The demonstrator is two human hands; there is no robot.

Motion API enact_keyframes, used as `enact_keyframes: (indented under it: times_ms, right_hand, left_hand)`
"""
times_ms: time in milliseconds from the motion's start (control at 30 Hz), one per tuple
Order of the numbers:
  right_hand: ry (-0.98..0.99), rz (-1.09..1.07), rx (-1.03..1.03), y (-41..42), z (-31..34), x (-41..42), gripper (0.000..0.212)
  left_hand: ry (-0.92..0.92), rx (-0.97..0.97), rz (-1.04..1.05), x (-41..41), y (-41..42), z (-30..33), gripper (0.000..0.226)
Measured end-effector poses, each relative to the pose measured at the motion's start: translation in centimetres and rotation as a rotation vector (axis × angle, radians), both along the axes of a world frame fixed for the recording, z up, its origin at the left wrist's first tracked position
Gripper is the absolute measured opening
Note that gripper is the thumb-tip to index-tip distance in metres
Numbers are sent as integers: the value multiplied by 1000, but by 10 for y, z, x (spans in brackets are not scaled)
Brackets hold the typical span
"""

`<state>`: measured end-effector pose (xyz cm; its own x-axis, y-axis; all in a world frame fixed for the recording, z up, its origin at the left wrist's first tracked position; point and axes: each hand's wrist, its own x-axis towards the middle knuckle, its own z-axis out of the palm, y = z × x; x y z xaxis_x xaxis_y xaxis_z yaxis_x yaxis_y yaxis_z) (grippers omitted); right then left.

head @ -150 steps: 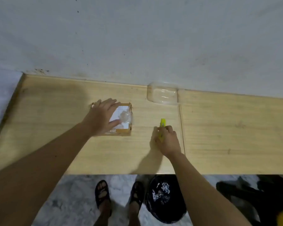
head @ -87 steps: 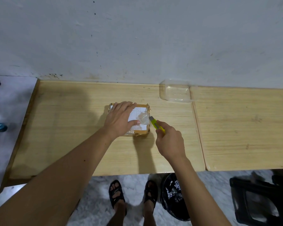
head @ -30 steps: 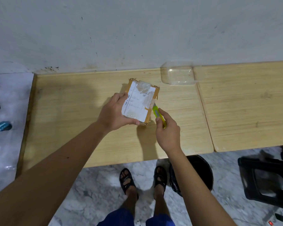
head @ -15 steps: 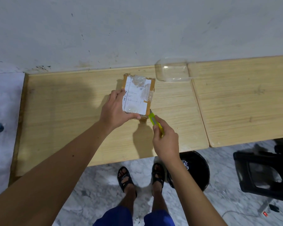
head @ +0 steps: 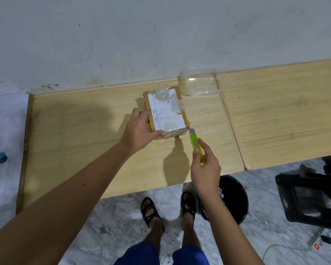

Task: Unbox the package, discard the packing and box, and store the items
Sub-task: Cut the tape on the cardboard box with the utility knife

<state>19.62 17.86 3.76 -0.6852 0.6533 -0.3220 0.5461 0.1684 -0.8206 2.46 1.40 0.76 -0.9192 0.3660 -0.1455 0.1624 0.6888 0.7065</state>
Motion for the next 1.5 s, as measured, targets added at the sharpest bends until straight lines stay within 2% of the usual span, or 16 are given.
enact_keyframes:
  times_ms: [200,333,433,600,833,933,1200,1500]
  right_hand:
    - [23,-6,-23,3,-4,1,38]
    - [31,5,-36,-5,-6,11,37]
    - [54,3,-69,-10,-10,6,37]
    - [49,-23,-46,-11,-12,-11,39]
    - [57,-82,37,-1,-15,-34,39]
    - [54,-65,84,3,-19,-41,39]
    - [18,63,236,4,-16,-50,37]
    - [-6,104,206,3,-8,-56,35]
  left_hand:
    - [195,-50,-245,-48,-21,6,103]
    - [361,-165,-574,-81,-18,4,109]
    - [358,-253,-667,-82,-15,1,110]
    - [263,-296,-493,-63,-11,0,116]
    - [205,-360,-233,-28,23,5,113]
    - [198,-388,-193,-26,31,9,106]
    - [278,-453,-171,-24,33,9,108]
    - [293,-456,-69,-17,39,1,112]
